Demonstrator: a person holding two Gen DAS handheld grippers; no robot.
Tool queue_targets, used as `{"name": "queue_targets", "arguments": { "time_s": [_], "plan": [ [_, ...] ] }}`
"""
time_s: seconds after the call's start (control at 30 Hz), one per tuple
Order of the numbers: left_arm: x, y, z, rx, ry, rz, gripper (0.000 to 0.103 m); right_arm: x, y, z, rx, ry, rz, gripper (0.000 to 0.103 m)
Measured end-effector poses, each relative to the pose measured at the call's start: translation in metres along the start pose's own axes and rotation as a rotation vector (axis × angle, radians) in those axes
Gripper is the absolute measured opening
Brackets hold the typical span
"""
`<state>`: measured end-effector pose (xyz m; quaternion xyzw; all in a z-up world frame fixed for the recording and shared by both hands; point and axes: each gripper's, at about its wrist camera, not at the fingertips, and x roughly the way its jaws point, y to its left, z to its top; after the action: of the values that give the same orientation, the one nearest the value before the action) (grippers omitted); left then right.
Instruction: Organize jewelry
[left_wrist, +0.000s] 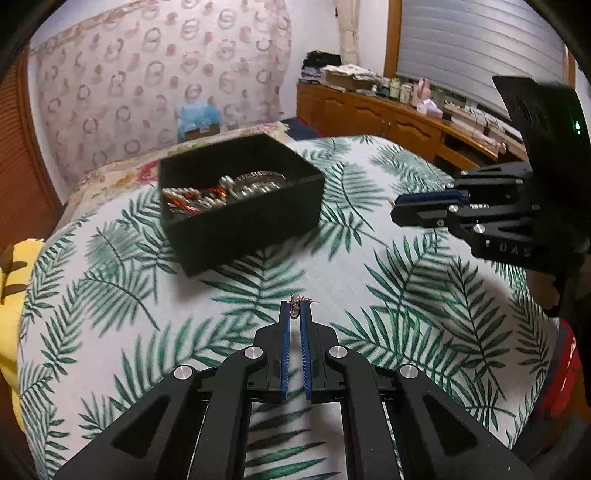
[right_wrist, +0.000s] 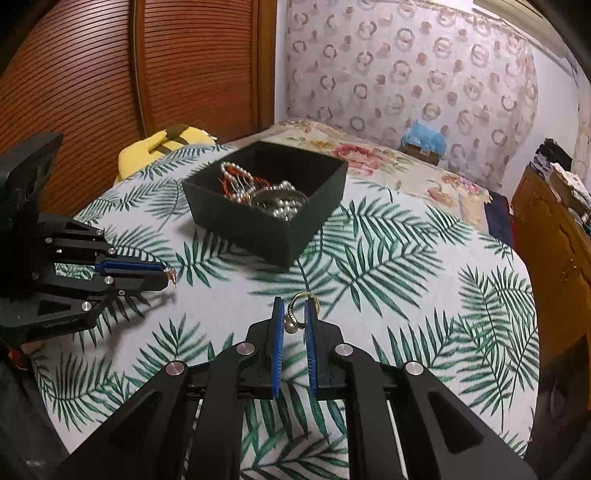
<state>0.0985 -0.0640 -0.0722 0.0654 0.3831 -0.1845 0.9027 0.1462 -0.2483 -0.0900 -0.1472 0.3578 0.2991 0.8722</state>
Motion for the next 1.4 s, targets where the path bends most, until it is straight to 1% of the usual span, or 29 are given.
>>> {"name": "queue_targets", "arguments": {
  "time_s": [0.33,0.5,0.7,0.73,0.8,0.97,1.23,1.27,1.33,1.4],
  "plan": [
    [-0.009,0.029,0.033,-0.047,-0.070,0.063,0.005,0.006,0.006,0.052,0.006,-0.077,0.032,0.012],
    [-0.009,0.044,0.047,-0.076,-0.095,0.083,0.005,0.015,0.009,0.072,0.021,-0.092,0.056,0.013],
    [-0.004,0.056,0.060,-0.090,-0.113,0.099,0.005,0.026,0.014,0.088,0.017,-0.091,0.051,0.013],
    [-0.003,0.056,0.061,-0.091,-0.113,0.102,0.005,0.028,0.014,0.089,0.018,-0.091,0.049,0.015],
    [-0.001,0.058,0.063,-0.098,-0.113,0.105,0.005,0.030,0.012,0.091,0.026,-0.092,0.047,0.021],
    [0.004,0.059,0.066,-0.108,-0.113,0.109,0.005,0.029,0.006,0.087,0.058,-0.096,0.053,0.021],
    [0.009,0.062,0.068,-0.131,-0.105,0.125,0.006,0.020,-0.002,0.076,0.097,-0.110,0.023,0.021],
    [0.008,0.062,0.067,-0.132,-0.106,0.127,0.007,0.019,-0.002,0.076,0.102,-0.114,0.021,0.021],
    [0.006,0.061,0.066,-0.134,-0.109,0.128,0.014,0.014,-0.002,0.073,0.112,-0.126,0.019,0.021],
    [0.004,0.060,0.065,-0.136,-0.111,0.136,0.027,0.011,-0.002,0.070,0.119,-0.133,0.014,0.021]
  ]
}}
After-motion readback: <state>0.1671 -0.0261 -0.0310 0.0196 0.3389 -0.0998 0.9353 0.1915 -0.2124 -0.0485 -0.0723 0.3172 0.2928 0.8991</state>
